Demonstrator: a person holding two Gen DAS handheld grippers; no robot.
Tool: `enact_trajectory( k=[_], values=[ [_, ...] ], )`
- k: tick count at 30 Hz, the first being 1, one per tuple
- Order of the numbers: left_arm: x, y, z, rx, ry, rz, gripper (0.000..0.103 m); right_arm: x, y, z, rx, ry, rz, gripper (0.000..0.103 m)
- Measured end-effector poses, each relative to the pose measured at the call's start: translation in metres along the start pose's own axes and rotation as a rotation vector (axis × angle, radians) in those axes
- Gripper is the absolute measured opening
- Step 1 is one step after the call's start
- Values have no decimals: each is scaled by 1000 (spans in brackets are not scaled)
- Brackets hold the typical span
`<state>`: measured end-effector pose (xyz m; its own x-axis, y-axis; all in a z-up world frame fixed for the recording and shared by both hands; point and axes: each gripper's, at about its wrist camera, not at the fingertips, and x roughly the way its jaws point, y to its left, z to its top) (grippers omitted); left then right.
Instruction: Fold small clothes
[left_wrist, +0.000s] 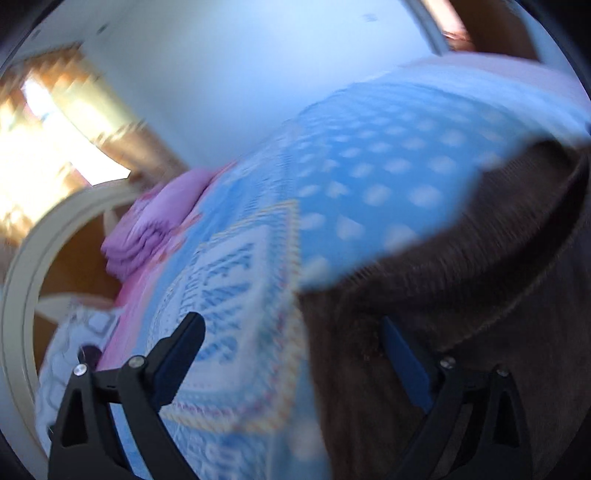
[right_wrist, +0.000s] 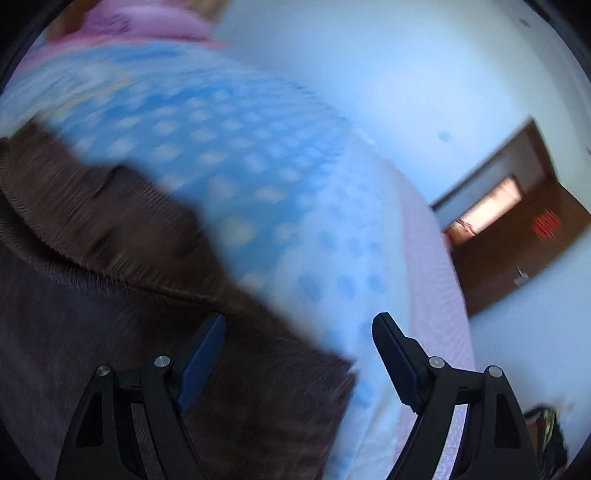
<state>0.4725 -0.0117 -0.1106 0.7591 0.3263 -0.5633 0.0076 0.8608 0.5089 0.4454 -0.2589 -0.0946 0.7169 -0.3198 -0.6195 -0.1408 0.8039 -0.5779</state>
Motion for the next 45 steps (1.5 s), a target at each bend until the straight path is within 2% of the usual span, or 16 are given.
enact_trajectory(
  k=[3, 5, 10, 13, 16, 18, 22, 26, 28, 29, 30, 31, 34, 39, 42, 45],
  values=[
    [10, 22, 11, -77, 31, 14, 99, 2, -25, 3, 123, 0, 15, 82],
    [5, 35, 5, -102, 40, -1, 99, -2, -36, -6, 167, 6, 50, 82],
    [-33, 57, -42, -172, 49, -62, 99, -20, -57, -49, 277, 14, 140, 82],
    [-64, 66, -76, -229, 43, -124, 99, -41, -76, -89, 417, 18, 267, 82],
    [-88, 67, -101, -271, 46, -205, 98, -60, -86, -128, 524, 14, 359, 82],
    [-101, 63, -114, -301, 47, -273, 99, -73, -87, -150, 571, 19, 387, 82],
    [-114, 46, -127, -328, 53, -355, 98, -86, -83, -178, 628, 23, 434, 82],
    [-108, 29, -128, -304, 94, -349, 96, -89, -69, -194, 641, 46, 454, 82],
    [-103, 23, -131, -287, 122, -317, 95, -87, -63, -200, 638, 56, 483, 71],
    [-100, 23, -132, -289, 133, -315, 95, -86, -59, -201, 631, 59, 491, 49],
    [-97, 24, -134, -297, 145, -313, 95, -85, -57, -202, 627, 69, 503, 20],
    [-95, 25, -136, -300, 160, -308, 95, -83, -52, -204, 622, 87, 527, 11],
    [-89, 28, -140, -317, 201, -316, 97, -83, -43, -212, 584, 95, 517, 10],
    [-94, 25, -145, -302, 198, -273, 100, -83, -43, -215, 577, 115, 519, 10],
    [-96, 28, -150, -314, 192, -277, 102, -93, -42, -212, 547, 119, 478, 11],
    [-94, 32, -152, -344, 202, -291, 103, -109, -43, -204, 549, 74, 420, 14]
  ],
)
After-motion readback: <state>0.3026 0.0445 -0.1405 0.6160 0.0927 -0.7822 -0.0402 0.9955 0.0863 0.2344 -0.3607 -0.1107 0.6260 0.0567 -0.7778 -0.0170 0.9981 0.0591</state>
